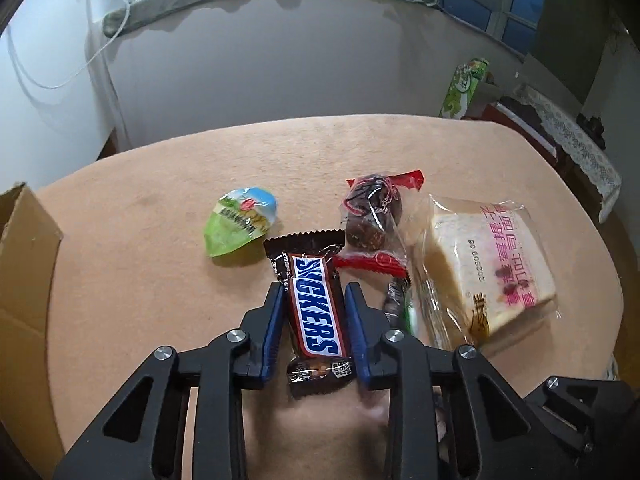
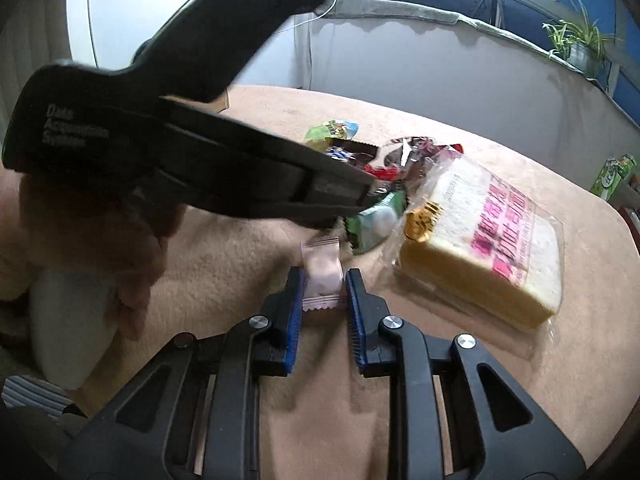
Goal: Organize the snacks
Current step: 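Move both tools back toward the remaining snacks on the table, then grasp the Snickers bar with left tool while right tool grasps pink candy, then carry Snickers bar and pink candy into the box and open both tools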
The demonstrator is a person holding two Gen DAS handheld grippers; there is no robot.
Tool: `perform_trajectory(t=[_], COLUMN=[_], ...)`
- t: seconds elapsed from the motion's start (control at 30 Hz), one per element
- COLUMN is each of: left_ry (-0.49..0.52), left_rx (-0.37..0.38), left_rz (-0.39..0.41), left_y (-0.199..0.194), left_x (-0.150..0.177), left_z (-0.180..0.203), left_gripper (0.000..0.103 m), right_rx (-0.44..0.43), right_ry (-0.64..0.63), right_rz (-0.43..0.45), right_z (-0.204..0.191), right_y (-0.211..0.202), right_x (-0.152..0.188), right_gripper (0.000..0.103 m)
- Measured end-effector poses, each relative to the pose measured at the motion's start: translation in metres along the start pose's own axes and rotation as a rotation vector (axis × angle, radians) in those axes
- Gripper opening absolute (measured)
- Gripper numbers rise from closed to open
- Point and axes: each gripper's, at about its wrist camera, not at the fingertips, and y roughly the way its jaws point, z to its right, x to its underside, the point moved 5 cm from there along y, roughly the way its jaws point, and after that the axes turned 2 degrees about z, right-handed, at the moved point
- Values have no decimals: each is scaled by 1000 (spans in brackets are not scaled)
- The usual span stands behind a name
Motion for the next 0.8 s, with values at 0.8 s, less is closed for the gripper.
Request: perform_trajectory(t=[0.8], left_ry=[-84], left_rx=[78], left_rz=[270], left_y=[-123], left_x=[26], left_z=[-8], left_gripper=[27], right_rx=[106], right_ry=[78], right_rz=[201], right_z=[17], right_y=[-104], right_x=[-8], right_gripper=[22])
